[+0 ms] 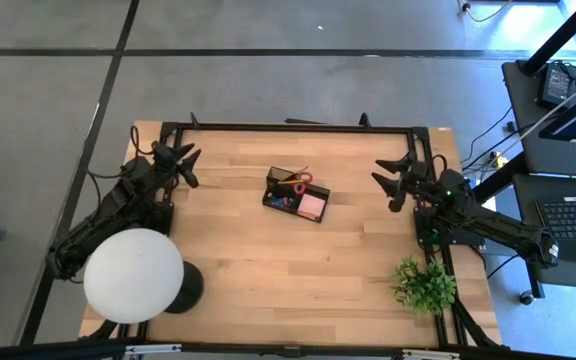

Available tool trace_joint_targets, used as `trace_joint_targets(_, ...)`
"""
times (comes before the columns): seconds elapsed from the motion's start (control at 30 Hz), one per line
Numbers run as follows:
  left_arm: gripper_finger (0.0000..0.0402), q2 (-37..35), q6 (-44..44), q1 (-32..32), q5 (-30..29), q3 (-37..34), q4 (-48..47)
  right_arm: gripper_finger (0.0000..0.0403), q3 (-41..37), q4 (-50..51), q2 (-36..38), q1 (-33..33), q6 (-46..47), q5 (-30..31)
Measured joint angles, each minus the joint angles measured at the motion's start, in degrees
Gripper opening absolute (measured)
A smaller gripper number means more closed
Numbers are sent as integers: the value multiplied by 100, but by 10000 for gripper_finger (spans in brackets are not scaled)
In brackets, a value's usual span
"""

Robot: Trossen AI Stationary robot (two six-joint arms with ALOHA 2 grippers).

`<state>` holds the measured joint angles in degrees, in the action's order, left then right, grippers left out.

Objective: Pick and place office supplies into organizer
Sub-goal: Return to Home Position

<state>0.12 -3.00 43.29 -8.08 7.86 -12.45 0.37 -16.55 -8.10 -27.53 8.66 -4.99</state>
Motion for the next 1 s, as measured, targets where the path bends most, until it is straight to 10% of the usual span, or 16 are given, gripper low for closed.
trace_joint_targets(1.0, 134, 0, -27, 0, 24, 0, -67, 228, 3, 294, 0, 2, -11, -9)
